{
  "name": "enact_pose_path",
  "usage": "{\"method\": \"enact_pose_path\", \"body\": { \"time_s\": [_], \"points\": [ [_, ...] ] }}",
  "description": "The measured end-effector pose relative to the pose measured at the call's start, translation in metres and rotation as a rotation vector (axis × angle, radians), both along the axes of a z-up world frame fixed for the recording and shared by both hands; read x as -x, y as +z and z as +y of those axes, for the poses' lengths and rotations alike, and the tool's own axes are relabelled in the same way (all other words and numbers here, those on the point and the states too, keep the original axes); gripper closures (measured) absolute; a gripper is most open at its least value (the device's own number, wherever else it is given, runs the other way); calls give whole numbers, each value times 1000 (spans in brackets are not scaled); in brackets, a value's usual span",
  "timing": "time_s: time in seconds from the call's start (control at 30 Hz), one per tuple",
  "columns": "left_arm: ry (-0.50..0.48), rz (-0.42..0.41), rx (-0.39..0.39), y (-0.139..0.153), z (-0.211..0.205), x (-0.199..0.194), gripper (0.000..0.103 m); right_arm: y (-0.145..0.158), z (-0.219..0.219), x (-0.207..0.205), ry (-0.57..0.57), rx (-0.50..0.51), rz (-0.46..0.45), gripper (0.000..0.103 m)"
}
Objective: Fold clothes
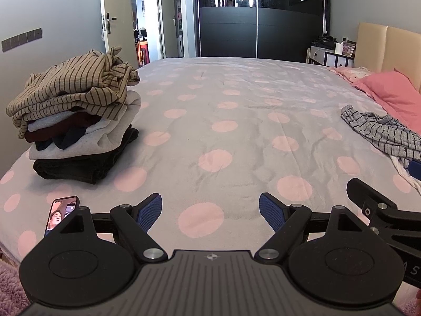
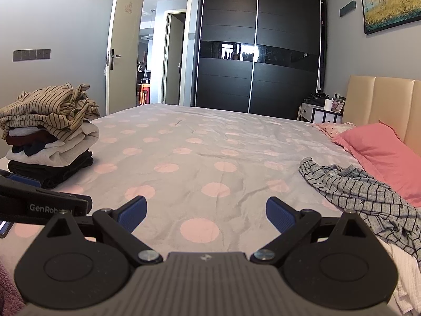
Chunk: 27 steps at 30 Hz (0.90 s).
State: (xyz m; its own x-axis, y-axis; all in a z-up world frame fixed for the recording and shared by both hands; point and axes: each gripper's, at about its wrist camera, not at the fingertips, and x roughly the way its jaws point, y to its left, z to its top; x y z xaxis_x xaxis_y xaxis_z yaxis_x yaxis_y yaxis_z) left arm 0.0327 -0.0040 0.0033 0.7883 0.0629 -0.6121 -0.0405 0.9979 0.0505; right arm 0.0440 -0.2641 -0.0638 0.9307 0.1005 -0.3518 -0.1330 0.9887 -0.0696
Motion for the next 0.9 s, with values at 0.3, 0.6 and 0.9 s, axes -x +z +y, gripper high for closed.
{"method": "enact_pose_path", "body": {
  "time_s": [0.3,0.6,0.9],
  "points": [
    [-5,-4,0,0,0,1,22,1,0,0,-10,6,-12,5],
    [-7,-8,-1,1,0,1,22,2,-2,0,-8,-2,-7,5],
    [-12,-8,-3,1,0,1,22,2,-5,1,-7,-9,-2,5]
  ]
}}
